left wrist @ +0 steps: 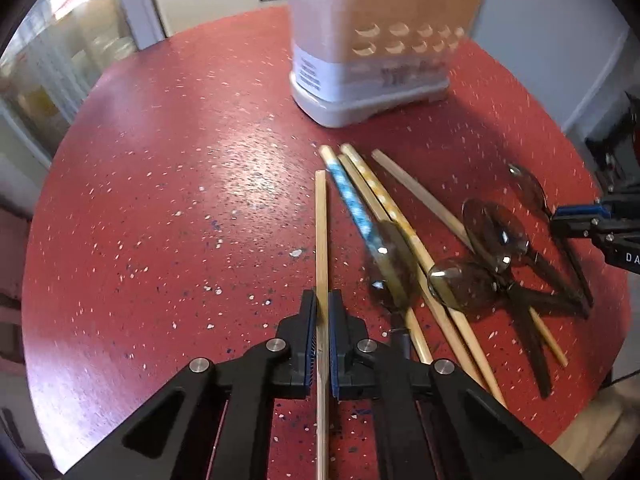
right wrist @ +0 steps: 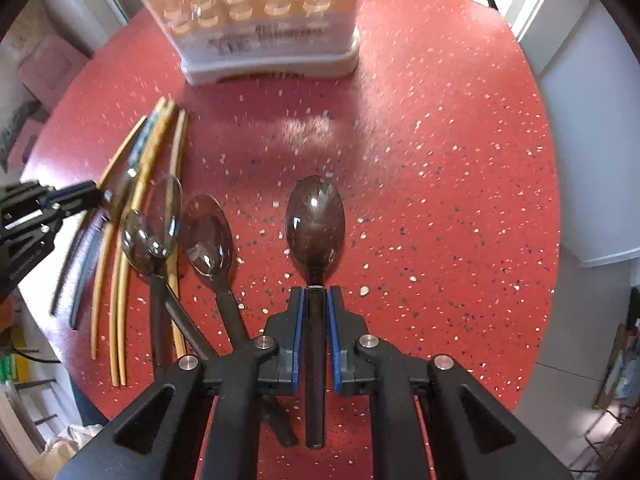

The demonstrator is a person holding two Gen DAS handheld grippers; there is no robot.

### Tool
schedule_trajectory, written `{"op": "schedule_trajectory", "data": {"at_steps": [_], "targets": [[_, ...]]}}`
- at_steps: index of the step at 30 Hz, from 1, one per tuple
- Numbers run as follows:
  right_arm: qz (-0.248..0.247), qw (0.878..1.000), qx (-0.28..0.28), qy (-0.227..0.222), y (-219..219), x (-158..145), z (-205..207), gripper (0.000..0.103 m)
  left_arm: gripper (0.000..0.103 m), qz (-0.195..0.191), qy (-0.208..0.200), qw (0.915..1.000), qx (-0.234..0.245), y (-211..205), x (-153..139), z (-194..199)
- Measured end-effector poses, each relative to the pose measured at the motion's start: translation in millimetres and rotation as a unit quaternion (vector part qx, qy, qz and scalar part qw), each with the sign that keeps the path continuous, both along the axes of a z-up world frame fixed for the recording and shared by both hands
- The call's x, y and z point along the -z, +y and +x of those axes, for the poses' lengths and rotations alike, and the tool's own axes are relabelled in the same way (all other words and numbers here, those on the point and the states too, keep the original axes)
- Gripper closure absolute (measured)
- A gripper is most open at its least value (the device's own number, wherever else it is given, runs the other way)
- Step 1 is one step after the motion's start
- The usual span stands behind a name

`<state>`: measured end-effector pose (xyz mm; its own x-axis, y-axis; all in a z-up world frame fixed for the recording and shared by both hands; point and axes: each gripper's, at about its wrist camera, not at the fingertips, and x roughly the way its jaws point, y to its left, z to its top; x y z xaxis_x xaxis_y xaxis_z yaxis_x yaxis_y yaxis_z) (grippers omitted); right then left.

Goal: Organize utensils
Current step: 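Carry the spoon and chopstick to the caddy and lower them in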

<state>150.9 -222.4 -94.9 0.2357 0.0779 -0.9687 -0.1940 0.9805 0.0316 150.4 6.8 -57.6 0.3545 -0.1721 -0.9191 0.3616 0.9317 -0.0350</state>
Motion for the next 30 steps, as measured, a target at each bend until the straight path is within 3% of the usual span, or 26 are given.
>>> {"op": "schedule_trajectory", "data": {"at_steps": [6,12,18,24,30], "targets": [[0.053,0.997,0.003,-0.064,-25,-41,-14,0.091,0.069,-0.065,-0.059,0.9950,-0.048,19,-29,-16],[0.105,0.987,0.010,-0.119,-35,-80,-21,0.091,0.069,-0.116,-0.126,0.9827,-0.071,24,-81,-26],[0.139,0.972,0.011,-0.188,-31,-132,-1,0.091,0.069,-0.170,-0.204,0.9598,-0.091,26,-145,-5],[0.165,0.956,0.020,-0.243,-26,-175,40,0.091,0.069,-0.195,-0.268,0.9388,-0.094,19,-204,27],[0.167,0.940,0.006,-0.296,-10,-204,89,0.091,0.069,-0.211,-0.306,0.9227,-0.103,8,-234,74]]}}
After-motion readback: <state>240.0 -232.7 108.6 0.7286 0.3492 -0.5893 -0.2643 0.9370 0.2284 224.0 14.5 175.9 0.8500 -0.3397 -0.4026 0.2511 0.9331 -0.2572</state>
